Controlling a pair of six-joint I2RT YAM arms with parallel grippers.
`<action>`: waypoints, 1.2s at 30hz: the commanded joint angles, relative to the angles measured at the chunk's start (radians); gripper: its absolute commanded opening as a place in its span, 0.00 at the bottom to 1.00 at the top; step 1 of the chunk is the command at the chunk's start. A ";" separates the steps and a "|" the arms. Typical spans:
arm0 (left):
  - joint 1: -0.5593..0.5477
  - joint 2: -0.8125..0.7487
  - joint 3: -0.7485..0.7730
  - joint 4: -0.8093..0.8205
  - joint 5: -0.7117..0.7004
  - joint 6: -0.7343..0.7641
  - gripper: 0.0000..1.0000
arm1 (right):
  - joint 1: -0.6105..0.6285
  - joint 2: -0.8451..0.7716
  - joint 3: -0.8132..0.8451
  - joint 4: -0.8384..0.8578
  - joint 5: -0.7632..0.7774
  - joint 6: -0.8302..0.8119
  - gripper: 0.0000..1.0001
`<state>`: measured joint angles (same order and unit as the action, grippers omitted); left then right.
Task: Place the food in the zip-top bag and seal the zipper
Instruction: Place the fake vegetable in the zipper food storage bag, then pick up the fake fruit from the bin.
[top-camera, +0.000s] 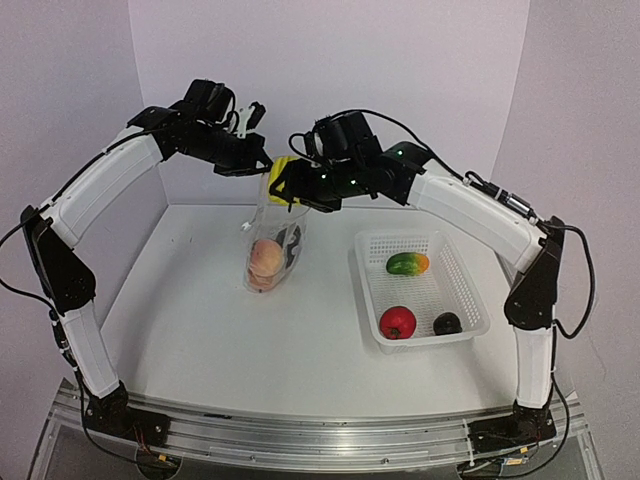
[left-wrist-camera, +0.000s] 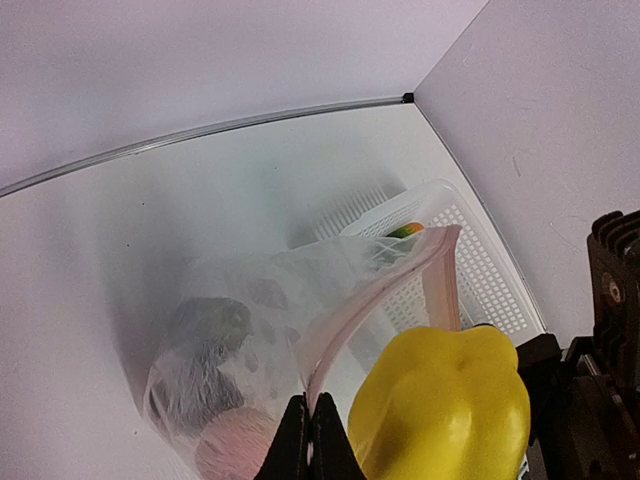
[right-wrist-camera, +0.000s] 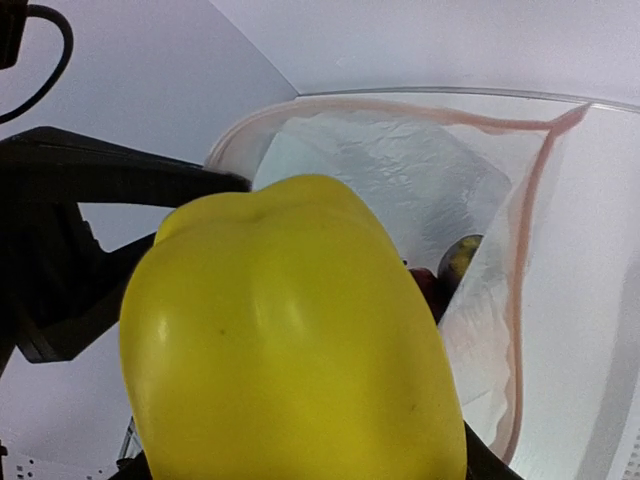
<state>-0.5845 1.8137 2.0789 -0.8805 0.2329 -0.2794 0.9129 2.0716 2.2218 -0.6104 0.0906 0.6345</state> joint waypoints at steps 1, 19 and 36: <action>-0.003 -0.013 0.036 0.047 0.005 0.015 0.00 | -0.001 0.030 0.109 -0.102 0.084 -0.051 0.74; 0.004 0.004 0.037 0.044 0.019 -0.004 0.00 | 0.001 -0.046 0.322 -0.212 -0.070 -0.207 0.98; 0.005 0.001 0.047 0.041 -0.001 0.016 0.00 | -0.185 -0.350 -0.512 -0.704 0.120 -0.176 0.98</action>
<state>-0.5835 1.8214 2.0819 -0.8810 0.2337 -0.2790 0.7145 1.6477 1.8352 -1.1494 0.2556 0.4143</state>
